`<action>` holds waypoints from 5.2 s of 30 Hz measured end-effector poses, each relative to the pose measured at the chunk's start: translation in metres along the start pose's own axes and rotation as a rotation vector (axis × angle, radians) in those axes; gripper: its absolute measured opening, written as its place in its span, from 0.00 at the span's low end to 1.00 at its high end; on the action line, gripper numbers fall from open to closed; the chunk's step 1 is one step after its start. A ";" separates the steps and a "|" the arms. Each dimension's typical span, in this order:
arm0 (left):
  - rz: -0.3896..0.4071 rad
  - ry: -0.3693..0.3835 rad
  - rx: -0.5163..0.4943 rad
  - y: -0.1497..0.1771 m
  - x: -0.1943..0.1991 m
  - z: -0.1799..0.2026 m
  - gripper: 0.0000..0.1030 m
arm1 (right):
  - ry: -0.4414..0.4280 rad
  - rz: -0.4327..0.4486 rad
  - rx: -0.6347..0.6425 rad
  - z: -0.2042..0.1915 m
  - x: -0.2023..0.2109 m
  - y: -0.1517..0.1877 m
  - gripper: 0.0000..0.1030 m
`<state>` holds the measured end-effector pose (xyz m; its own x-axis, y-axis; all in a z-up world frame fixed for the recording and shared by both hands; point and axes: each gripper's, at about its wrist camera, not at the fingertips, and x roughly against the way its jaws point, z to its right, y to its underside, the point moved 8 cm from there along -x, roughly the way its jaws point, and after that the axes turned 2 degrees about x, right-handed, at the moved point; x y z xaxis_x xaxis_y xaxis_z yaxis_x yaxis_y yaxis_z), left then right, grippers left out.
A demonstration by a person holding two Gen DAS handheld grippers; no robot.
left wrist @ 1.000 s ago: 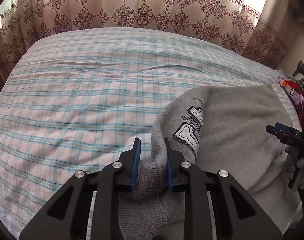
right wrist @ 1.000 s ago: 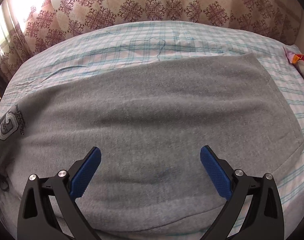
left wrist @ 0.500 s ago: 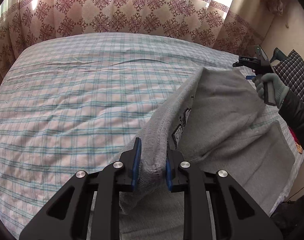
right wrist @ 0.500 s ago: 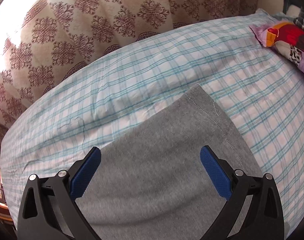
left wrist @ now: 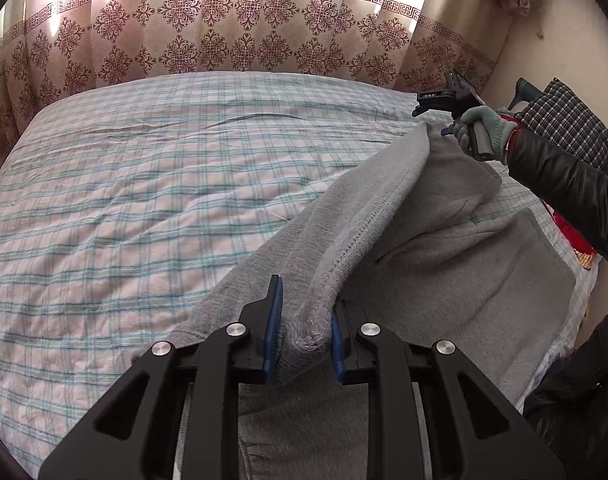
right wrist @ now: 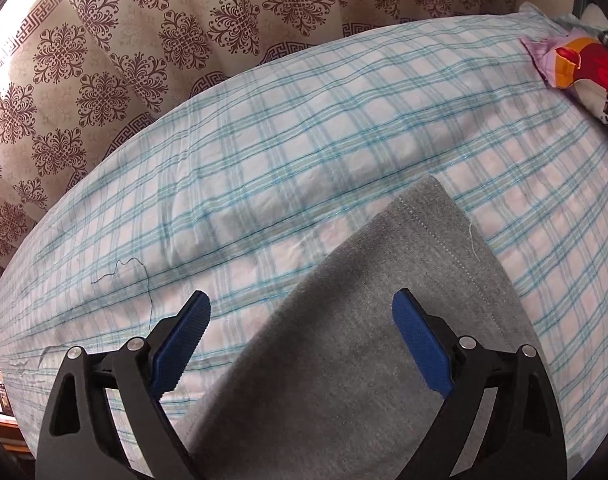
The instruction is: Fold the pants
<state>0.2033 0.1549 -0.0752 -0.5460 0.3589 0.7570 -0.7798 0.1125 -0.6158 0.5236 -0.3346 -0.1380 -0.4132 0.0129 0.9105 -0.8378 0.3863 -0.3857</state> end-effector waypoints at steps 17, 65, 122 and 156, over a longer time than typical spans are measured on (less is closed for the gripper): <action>0.088 -0.103 0.000 -0.035 0.030 -0.033 0.21 | 0.023 0.063 -0.044 0.058 0.066 0.011 0.05; 0.032 -0.190 -0.151 0.112 0.097 -0.011 0.21 | 0.037 0.181 -0.159 0.263 0.261 0.356 0.05; -0.195 -0.060 -0.055 0.164 0.016 0.065 0.40 | 0.135 0.000 0.200 0.223 0.211 0.383 0.50; -0.164 -0.022 0.096 0.091 -0.023 0.037 0.53 | -0.402 -0.168 0.571 -0.176 0.092 0.312 0.54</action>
<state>0.1332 0.1229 -0.1404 -0.4146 0.3228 0.8509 -0.8842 0.0784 -0.4605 0.2866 -0.0504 -0.1482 -0.2692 -0.3878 0.8816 -0.9121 -0.1913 -0.3626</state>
